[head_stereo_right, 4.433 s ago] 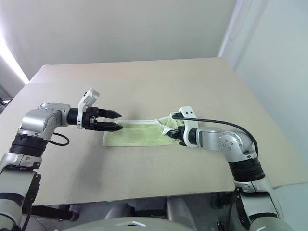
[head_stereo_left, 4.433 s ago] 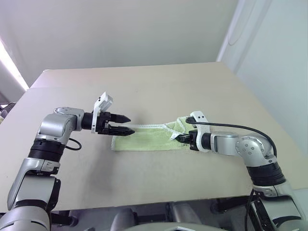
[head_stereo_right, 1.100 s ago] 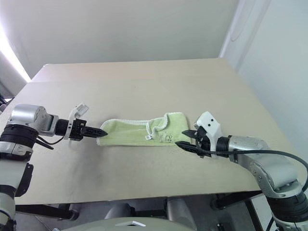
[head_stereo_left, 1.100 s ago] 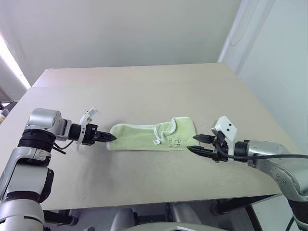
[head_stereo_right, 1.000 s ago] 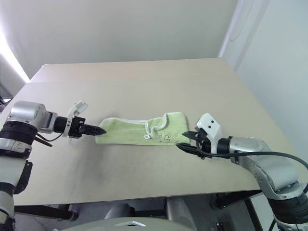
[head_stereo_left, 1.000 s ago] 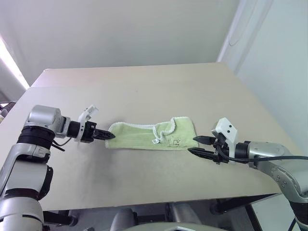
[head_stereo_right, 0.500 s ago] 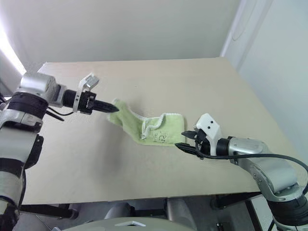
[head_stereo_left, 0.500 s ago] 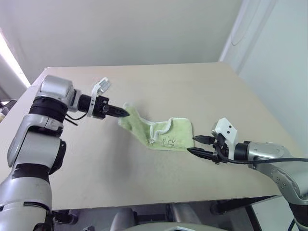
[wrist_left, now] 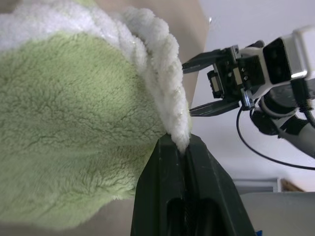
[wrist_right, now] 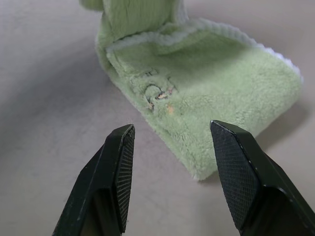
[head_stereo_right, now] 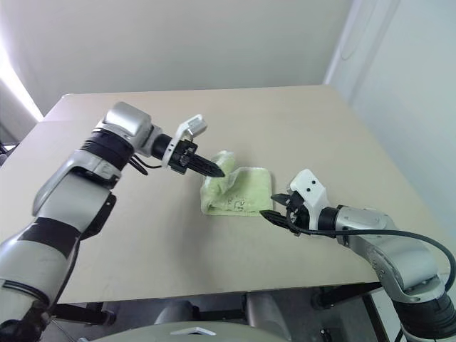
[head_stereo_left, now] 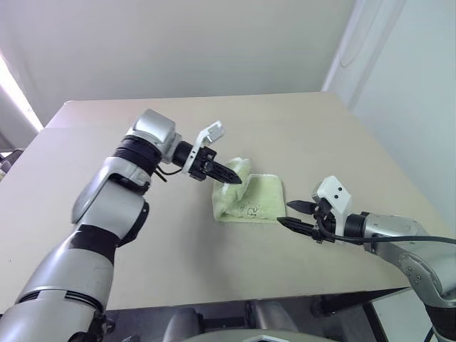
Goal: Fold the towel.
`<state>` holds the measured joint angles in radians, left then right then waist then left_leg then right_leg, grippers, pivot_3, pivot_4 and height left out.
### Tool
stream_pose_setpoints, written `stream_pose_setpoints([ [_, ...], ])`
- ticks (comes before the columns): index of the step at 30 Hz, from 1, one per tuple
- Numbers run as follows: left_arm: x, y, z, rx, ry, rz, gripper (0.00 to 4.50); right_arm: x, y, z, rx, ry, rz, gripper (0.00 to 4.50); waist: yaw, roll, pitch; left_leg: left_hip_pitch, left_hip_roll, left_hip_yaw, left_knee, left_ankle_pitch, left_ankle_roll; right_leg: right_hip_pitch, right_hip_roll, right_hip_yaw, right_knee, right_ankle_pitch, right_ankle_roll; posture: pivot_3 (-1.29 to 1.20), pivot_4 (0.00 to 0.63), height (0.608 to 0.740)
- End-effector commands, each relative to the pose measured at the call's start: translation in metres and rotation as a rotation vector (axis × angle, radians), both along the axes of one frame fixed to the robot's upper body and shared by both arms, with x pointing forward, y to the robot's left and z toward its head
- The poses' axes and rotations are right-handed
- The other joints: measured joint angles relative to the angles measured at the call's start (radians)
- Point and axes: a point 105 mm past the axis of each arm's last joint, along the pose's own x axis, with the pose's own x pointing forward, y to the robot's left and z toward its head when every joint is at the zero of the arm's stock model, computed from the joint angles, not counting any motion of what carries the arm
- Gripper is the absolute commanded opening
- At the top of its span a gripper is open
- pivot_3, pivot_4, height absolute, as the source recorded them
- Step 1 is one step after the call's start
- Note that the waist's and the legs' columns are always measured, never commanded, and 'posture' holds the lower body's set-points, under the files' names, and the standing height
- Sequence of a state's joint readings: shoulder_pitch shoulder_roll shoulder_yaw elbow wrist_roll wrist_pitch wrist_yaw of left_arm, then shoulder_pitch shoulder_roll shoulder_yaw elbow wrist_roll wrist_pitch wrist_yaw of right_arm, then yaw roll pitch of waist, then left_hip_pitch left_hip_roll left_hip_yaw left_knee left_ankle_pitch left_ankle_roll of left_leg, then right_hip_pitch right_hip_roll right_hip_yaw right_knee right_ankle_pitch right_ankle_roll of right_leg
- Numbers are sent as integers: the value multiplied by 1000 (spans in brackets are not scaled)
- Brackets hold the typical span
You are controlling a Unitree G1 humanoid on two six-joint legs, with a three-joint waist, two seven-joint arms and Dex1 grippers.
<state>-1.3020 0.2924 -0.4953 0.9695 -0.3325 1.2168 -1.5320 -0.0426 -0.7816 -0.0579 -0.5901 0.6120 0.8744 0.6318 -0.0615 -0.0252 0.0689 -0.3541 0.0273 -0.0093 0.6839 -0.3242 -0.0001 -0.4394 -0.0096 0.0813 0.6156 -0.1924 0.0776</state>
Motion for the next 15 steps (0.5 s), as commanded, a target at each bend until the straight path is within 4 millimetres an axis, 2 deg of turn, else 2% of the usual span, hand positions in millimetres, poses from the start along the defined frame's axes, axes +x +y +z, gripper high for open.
stream_pose_setpoints([
  [1, 4, -15, 4, -14, -53, -24, 28, -3, 1, 13, 7, -53, -15, 2558, 4, 0, 0, 0, 0, 0, 0, 0, 0, 0, 0, 0, 0, 0, 0, 0, 0, 712],
  [8, 3, -49, -9, -38, -74, -15, 28, -10, -3, 11, 10, -43, -50, 2558, 11, 0, 0, -1, 0, 0, 0, 0, 0, 0, 0, 0, 0, 0, 0, 0, 0, 712],
  [12, 3, -58, -9, -73, -92, -18, 28, -13, -4, 9, 7, -38, -57, 2558, 13, 0, 0, 0, 0, 0, 0, 0, 0, 2, 0, 0, 0, 0, 0, 0, 0, 712],
  [15, 6, -64, -19, -64, -112, 22, 28, -14, -5, 8, -2, -34, -65, 2558, 17, 0, 0, 0, 0, 0, 0, 0, 0, 4, 0, 0, 0, 0, 0, 0, 0, 712],
])
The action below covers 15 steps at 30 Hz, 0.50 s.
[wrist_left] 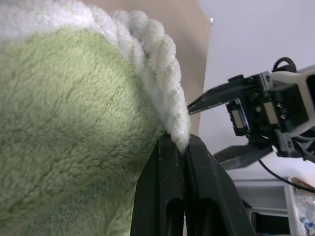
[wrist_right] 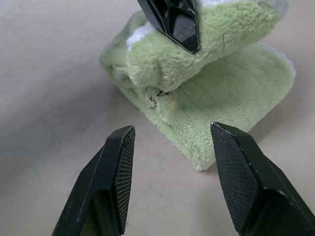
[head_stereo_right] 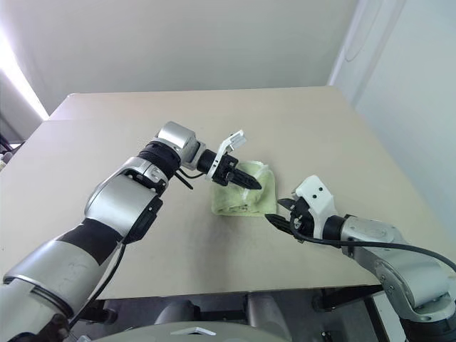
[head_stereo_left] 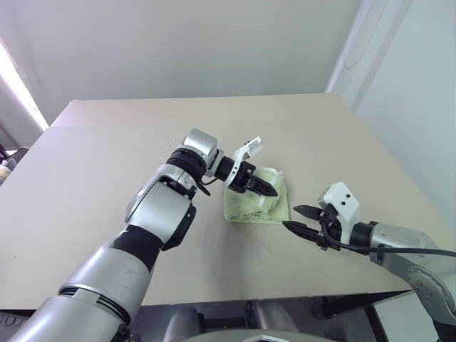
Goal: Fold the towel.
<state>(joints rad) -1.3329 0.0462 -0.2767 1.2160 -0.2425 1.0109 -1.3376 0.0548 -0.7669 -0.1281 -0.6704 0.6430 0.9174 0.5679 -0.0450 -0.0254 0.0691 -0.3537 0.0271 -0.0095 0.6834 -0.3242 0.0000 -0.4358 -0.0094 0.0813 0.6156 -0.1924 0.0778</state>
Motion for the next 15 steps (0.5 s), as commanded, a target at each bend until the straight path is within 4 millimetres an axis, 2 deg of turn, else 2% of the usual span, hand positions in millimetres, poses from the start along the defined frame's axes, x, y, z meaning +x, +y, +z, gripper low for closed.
stream_pose_setpoints([
  [1, 6, -7, 4, -15, -62, 21, 470, -1, 2, 11, -8, -52, 7, 2558, 1, 0, 0, 0, 0, 0, 0, 0, 0, 0, 0, 0, 0, 0, 0, 0, 0, 712],
  [2, 7, -8, 3, -29, -63, 30, 623, -1, 1, 11, -11, -52, 4, 2558, 1, 0, 0, 0, 0, 0, 0, 0, 0, 0, 0, 0, 0, 0, 0, 0, 0, 712],
  [6, 5, -8, 2, -59, -54, 20, 2040, -1, 0, 10, -22, -48, 2, 2558, 0, 0, 0, 0, 0, 0, 0, 0, 0, 1, 0, 0, -1, 0, 0, 0, 0, 712],
  [12, 1, -3, 24, -158, 9, -13, 4204, 2, -1, 10, -27, -49, 0, 2558, -1, 0, 0, 0, 0, 0, 0, 0, 0, 2, 0, 0, -1, 0, 0, 0, 0, 712],
  [13, 2, -1, 31, -190, 5, -26, 4478, 3, -2, 10, -29, -49, 1, 2558, -1, 0, 0, 0, 0, 0, 0, 0, 0, 2, 0, 0, 0, 0, 0, 0, 0, 712],
  [15, 5, 6, 46, -243, -8, -29, 4478, 5, -4, 12, -27, -55, -6, 2558, -2, 0, 0, 0, 0, 0, 0, 0, 0, 2, 0, 0, 0, 0, 0, 0, 0, 712],
])
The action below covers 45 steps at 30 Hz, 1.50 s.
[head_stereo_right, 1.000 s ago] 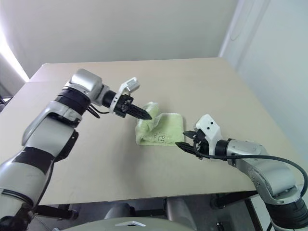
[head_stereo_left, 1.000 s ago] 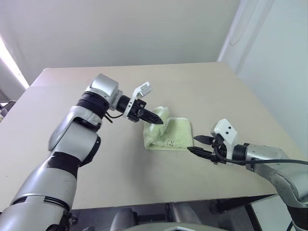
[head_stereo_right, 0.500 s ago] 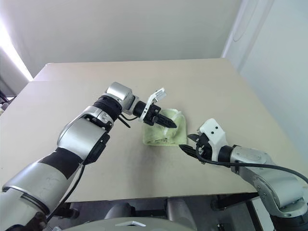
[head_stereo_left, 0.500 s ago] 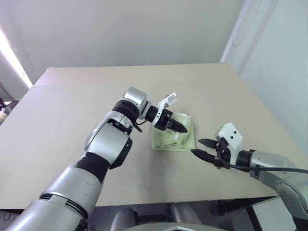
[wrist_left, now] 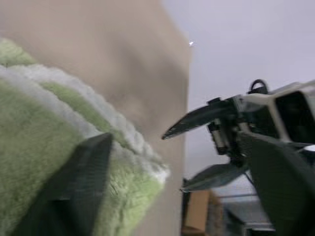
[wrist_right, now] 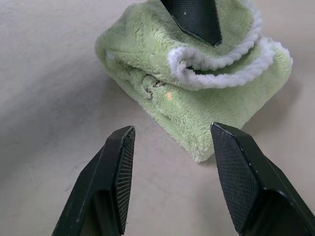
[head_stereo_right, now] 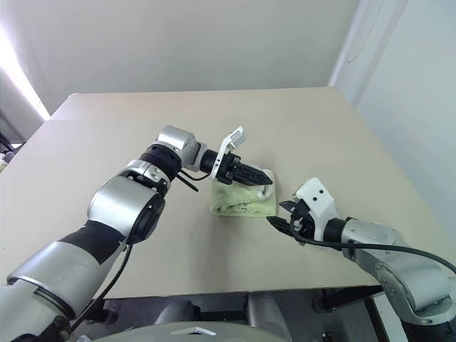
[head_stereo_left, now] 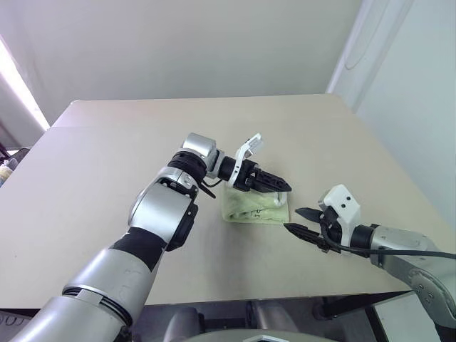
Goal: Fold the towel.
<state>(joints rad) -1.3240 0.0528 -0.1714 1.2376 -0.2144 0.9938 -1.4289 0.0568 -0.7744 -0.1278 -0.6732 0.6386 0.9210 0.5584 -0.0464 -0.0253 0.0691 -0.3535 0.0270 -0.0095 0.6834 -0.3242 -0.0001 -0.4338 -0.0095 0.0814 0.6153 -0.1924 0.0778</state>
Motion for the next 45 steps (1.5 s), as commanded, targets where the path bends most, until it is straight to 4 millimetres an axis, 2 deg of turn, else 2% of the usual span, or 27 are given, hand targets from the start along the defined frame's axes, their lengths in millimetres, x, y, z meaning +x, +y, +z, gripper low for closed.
stream_pose_setpoints([
  [1, 8, 7, 40, -114, -66, -9, 4478, 6, -3, 14, -9, -58, -1, 2558, -1, 0, 0, 0, 0, 0, 0, 0, 0, 0, 0, 0, 0, 0, 0, 0, 0, 712],
  [4, 27, 28, 56, -108, -143, 103, 4478, 12, 0, 23, 9, -90, 11, 2558, -3, 0, 0, 0, 0, 0, 0, 0, 0, 0, 0, 0, 0, 0, 0, 0, 0, 712],
  [8, 47, 59, 59, -58, -233, 239, 4478, 26, 11, 39, 77, -146, 13, 2558, -7, 0, 0, 1, 0, 0, -1, 0, 0, 0, 0, 0, 0, 0, 0, 0, 0, 712],
  [12, 52, 86, 31, 122, -362, 214, 4478, 50, 22, 52, 131, -199, -28, 2558, -5, 1, -1, 2, 0, 0, 0, 0, 0, 1, 0, 0, 1, 0, 0, 0, 0, 712],
  [16, 47, 102, 14, 116, -552, 146, 4478, 71, 44, 68, 265, -218, -46, 2558, -7, 2, -1, 0, 1, 0, -1, 0, 0, -1, 0, 0, 2, 0, -1, 0, 0, 712],
  [18, 50, 100, 4, 111, -724, 152, 4478, 79, 50, 59, 256, -197, -49, 2558, 0, 2, -1, 0, 1, 0, 0, 0, 0, -5, 0, 0, 4, 2, -3, 0, 0, 712],
  [20, 44, 95, -4, 108, -799, 105, 4478, 81, 54, 47, 235, -174, -39, 2558, 11, 2, -1, -1, 1, 0, 0, 0, 0, -6, 0, 0, 3, 3, -4, 0, 0, 712],
  [23, 46, 88, -7, 106, -820, 143, 4478, 85, 59, 29, 224, -134, -33, 2558, 18, 2, -1, -2, 0, 0, 1, 0, 0, -6, -1, 0, 1, 4, -1, 0, 0, 712],
  [27, 44, 81, -9, 82, -856, 153, 4478, 92, 59, 14, 207, -108, -50, 2558, 14, 2, -1, -1, 0, 0, 1, 0, 0, -5, 0, 1, 1, 5, 0, 0, 0, 712],
  [32, 22, 67, -14, 5, -839, 75, 4478, 90, 55, -5, 155, -74, -55, 2558, 0, 3, -2, -1, 0, 0, 1, 0, 0, -3, 0, 1, 2, 5, 0, 0, 0, 712],
  [34, 9, 67, -26, 6, -837, 0, 4478, 87, 54, -16, 128, -57, -52, 2558, -8, 3, -2, -1, 0, 0, 1, 0, 0, -3, 0, 1, 2, 5, 0, 0, 0, 712],
  [36, 4, 65, -39, 18, -834, -14, 4478, 86, 53, -26, 115, -31, -60, 2558, -13, 4, -2, 0, 0, 0, 0, 0, 0, -1, 0, 1, 3, 3, -2, 0, 0, 712],
  [40, 19, 64, -64, 128, -890, 78, 4478, 83, 56, -42, 98, 9, -58, 2558, -15, 4, -2, 5, 0, 0, 2, 0, 0, 5, 0, 1, 3, 2, 0, 0, 0, 712],
  [42, 20, 67, -82, 183, -896, 66, 4478, 84, 56, -48, 92, 24, -69, 2558, -20, 4, -2, 15, 0, 0, 1, 0, 0, 9, 0, 1, 3, 1, 1, 0, 0, 712],
  [45, 19, 68, -98, 225, -899, 47, 4478, 84, 53, -52, 79, 33, -77, 2558, -22, 4, -3, 15, 0, 0, 1, 0, 0, 11, 0, 1, 3, 1, 1, 0, 0, 712],
])
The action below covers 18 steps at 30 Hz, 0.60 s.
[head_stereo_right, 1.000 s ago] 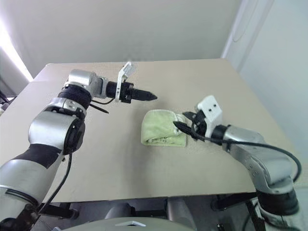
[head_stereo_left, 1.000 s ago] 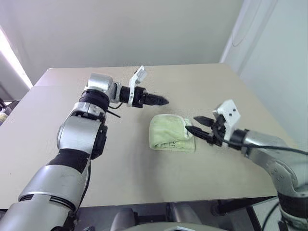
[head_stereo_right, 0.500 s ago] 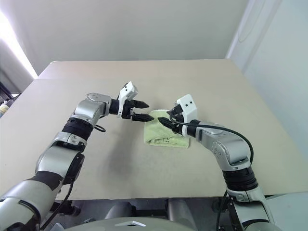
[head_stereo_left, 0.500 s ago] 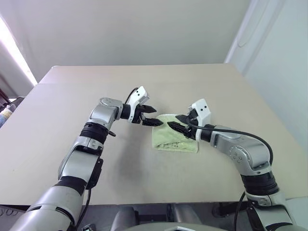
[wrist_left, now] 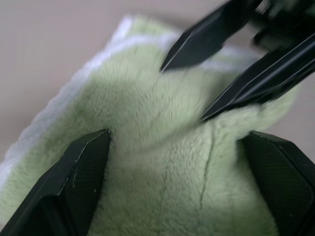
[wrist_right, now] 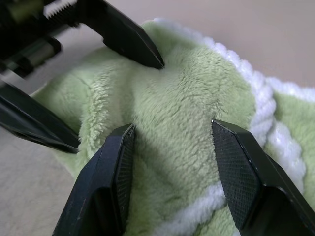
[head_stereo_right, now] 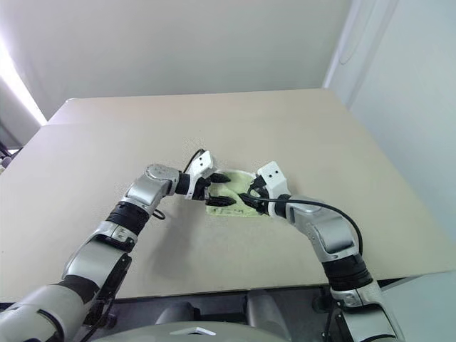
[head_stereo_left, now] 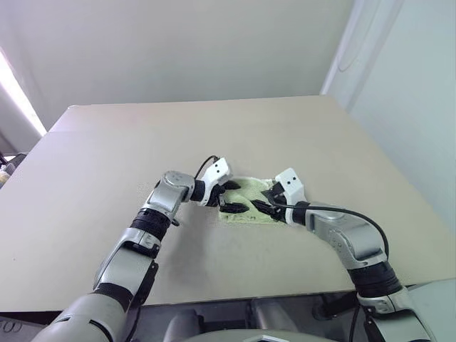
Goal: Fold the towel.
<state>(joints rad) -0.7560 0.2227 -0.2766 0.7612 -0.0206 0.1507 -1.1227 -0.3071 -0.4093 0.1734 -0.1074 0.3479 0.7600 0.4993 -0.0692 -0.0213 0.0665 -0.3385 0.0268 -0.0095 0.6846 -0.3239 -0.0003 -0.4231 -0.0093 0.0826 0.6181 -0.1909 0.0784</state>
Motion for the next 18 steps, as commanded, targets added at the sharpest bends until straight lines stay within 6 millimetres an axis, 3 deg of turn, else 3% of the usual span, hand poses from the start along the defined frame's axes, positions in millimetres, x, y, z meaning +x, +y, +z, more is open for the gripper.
stream_pose_setpoints([
  [1, 4, 1, -8, 49, -27, -1, 4478, 2, -3, -1, -19, -7, -4, 2558, 1, 0, -1, 0, 0, 0, 0, 0, 0, 0, 0, 0, 0, 0, 0, 0, 0, 712],
  [6, -7, -6, -2, 2, 20, -103, 4478, 8, -13, -4, -53, 9, -18, 2558, 0, 0, -2, 0, 0, 0, 0, 0, 0, 4, 0, 0, -1, 0, 0, 0, 0, 712],
  [12, -14, -4, 25, -88, 59, -180, 4500, 12, -14, 8, -30, -20, -13, 4467, -1, 0, -2, 0, 0, 0, -1, 0, 0, 3, 0, 0, -2, 0, 0, 0, 0, 712],
  [14, -16, -2, 35, -108, 77, -204, 4500, 12, -16, 18, -14, -42, -7, 4467, -1, 0, -2, 0, 0, 0, -1, 0, 0, 1, 0, 0, -2, 0, 0, 0, 0, 712],
  [18, -16, 15, 59, -87, 71, -245, 4500, 11, -26, 56, 7, -138, 5, 4467, -1, 1, -1, -1, 0, 0, -1, 0, 0, -2, 0, 0, -2, 0, 0, 0, 0, 712],
])
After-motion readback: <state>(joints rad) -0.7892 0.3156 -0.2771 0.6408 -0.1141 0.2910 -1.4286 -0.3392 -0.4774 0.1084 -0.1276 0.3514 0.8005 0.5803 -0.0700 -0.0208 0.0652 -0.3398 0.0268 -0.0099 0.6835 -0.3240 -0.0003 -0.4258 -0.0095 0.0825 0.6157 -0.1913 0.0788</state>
